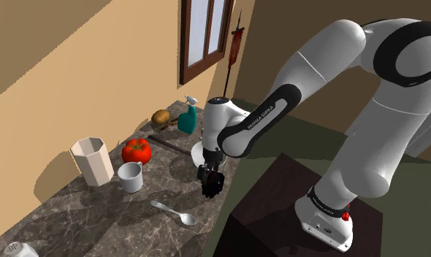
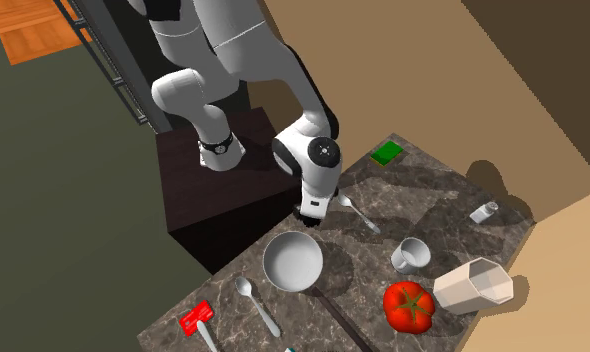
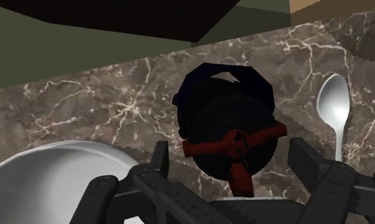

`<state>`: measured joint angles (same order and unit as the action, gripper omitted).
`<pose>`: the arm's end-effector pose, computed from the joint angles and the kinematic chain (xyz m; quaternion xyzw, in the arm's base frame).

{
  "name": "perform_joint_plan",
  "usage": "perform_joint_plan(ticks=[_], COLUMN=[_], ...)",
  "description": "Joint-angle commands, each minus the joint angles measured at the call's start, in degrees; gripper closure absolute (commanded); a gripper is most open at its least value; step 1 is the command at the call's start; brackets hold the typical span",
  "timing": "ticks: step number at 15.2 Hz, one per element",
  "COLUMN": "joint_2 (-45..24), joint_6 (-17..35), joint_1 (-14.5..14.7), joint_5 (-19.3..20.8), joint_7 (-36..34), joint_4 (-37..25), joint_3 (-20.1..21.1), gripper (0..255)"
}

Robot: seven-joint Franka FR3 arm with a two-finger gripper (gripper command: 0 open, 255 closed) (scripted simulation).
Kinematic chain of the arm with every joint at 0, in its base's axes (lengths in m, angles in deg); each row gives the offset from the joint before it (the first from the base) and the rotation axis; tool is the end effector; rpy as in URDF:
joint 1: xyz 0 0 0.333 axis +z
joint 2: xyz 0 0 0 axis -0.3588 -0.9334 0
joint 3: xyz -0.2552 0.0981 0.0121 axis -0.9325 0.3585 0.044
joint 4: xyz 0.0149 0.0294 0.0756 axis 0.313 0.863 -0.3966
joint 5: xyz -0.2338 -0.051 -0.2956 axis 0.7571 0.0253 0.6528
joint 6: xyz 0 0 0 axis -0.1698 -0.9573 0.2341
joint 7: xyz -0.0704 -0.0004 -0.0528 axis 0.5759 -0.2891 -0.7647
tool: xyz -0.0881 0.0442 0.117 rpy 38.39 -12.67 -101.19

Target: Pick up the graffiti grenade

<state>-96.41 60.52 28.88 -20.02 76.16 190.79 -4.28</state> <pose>0.3956 0.2115 0.1467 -0.9946 -0.0774 0.0579 0.0372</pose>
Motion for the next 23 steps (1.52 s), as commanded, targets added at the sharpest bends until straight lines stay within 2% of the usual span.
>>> perform_joint_plan(ticks=[1, 2, 3, 12, 23], joint_2=[-1.3, -1.3, -1.3, -1.3, 7.3], joint_6=[1.1, 1.1, 1.2, 1.1, -7.9], joint_1=[0.1, 0.2, 0.2, 0.2, -0.4], joint_5=[0.5, 0.5, 0.5, 0.5, -2.5], joint_7=[-0.3, -0.3, -0.4, -0.3, 1.2], joint_4=[-0.2, -0.2, -0.1, -0.2, -0.9], joint_3=[-0.2, -0.2, -0.1, -0.2, 0.6], gripper=[0, 0, 255, 255, 255])
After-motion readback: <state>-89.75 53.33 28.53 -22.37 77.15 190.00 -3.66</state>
